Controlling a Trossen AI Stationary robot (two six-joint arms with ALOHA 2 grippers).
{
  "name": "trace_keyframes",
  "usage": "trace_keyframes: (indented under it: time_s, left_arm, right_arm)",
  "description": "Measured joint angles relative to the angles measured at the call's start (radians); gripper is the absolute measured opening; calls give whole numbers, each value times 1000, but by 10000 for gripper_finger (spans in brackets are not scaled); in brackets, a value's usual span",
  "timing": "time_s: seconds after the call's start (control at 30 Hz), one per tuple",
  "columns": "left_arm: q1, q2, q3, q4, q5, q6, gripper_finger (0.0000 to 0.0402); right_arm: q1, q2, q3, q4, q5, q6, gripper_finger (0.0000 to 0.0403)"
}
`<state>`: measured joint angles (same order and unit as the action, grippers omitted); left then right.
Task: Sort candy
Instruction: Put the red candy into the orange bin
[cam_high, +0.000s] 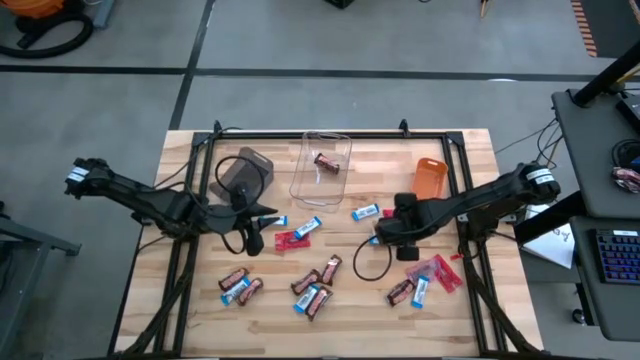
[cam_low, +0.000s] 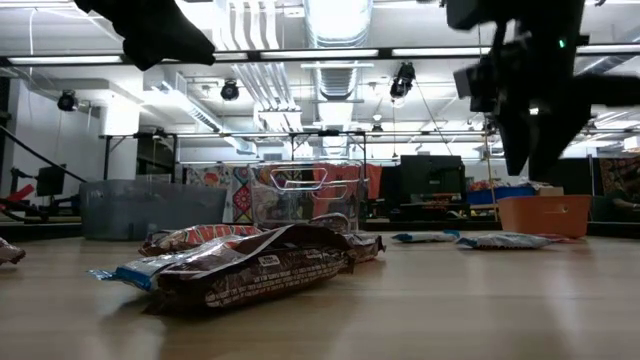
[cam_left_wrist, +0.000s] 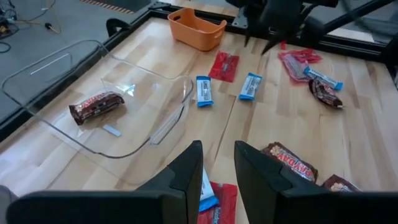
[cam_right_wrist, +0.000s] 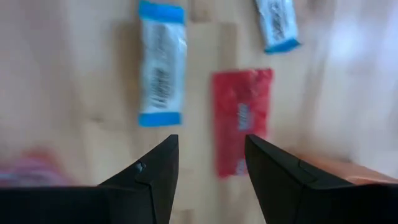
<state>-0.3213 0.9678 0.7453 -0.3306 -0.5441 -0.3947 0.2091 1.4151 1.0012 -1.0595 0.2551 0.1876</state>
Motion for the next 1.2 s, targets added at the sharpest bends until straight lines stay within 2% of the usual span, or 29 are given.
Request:
trace_keyframes:
  time_s: [0.1, 0.33, 0.6, 1.2]
  left_arm:
    - [0, 0, 0, 0, 0, -4, 76]
    - [0, 0, 0, 1, 0, 22, 76]
    - [0, 0, 0, 1, 0, 24, 76]
    - [0, 0, 0, 1, 0, 38, 76]
  right_arm:
    - [-18, 0, -46, 12, 32, -53, 176]
    - [-90, 2, -117, 88, 29, -76, 176]
    - [-170, 2, -168, 200, -27, -107, 176]
    - [-190, 3, -248, 294, -27, -109, 176]
